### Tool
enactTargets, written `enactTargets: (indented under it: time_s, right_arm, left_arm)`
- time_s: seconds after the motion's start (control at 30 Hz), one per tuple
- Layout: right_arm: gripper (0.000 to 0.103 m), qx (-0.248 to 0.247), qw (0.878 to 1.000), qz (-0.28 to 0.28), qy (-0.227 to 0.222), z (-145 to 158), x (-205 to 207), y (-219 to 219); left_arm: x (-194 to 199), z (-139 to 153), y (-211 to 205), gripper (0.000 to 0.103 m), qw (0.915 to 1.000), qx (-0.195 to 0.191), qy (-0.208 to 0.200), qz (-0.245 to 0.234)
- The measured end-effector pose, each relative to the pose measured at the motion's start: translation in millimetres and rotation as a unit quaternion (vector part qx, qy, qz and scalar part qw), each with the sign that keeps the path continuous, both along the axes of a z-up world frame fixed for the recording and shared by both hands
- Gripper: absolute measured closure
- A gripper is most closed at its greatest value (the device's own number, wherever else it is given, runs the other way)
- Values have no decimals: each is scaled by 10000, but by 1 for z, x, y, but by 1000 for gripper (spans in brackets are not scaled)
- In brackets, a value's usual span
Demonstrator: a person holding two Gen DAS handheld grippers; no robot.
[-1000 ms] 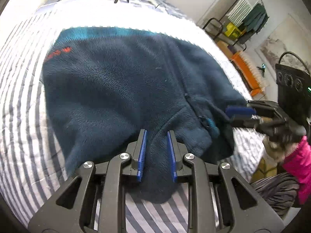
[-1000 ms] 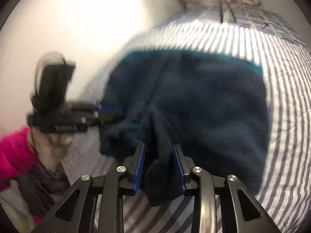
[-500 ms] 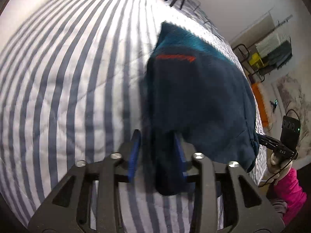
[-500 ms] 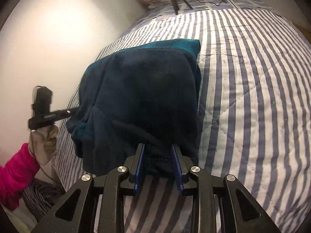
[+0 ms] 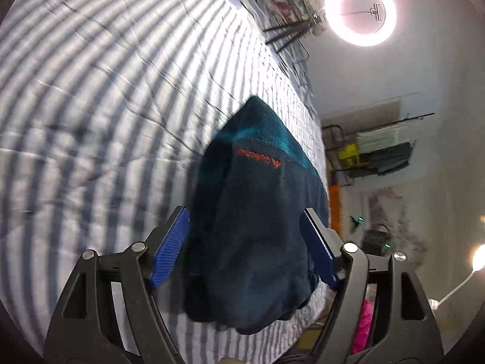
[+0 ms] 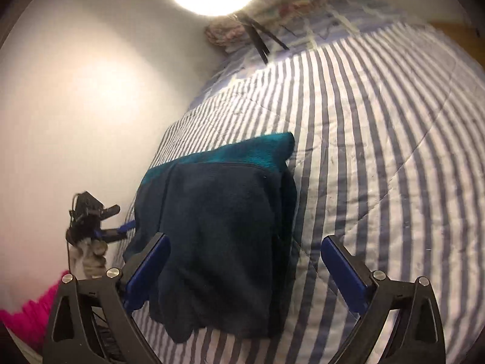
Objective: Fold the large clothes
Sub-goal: 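Grasp the fleece bundle with both tools and lift it off the bed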
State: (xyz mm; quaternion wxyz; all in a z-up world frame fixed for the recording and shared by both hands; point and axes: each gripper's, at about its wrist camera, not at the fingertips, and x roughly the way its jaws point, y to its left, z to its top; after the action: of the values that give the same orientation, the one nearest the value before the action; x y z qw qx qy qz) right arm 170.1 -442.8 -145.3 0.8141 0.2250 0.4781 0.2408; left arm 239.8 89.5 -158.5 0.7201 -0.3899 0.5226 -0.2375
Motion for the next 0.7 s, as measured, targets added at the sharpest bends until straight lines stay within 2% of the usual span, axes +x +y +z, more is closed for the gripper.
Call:
enactTargets:
  time_s: [0.2, 0.3, 0.47, 0.53, 0.57, 0.63, 0.67, 0.7]
  right_arm:
    - [2, 257, 9990, 66, 370, -23, 14, 9]
    - [4, 587, 9966, 158, 552, -39, 18, 11]
    - [9, 944, 9933, 315, 596, -54, 26, 26]
    - [15, 1015, 9923, 375, 601, -55, 29, 36]
    - [18, 973, 9925, 376, 635, -56, 32, 39]
    - [33, 866, 9934, 404, 638, -54, 30, 43]
    - [44, 840, 9933, 423, 666, -52, 29, 44]
    - [52, 819, 9935, 402, 677, -51, 31, 46]
  left_arm:
    - [14, -26, -18, 26, 9993, -110, 338, -111]
    - [11, -34, -26, 26, 9990, -70, 352, -249]
    - [16, -35, -38, 26, 9991, 82, 245, -322]
    - [14, -32, -46, 27, 9991, 182, 214, -326]
    - [13, -30, -49, 36, 9988, 284, 186, -347]
    - [15, -27, -58, 50, 9981, 467, 162, -364]
    - [15, -25, -60, 59, 9980, 510, 122, -362]
    - [14, -22, -62, 62, 9977, 554, 69, -381]
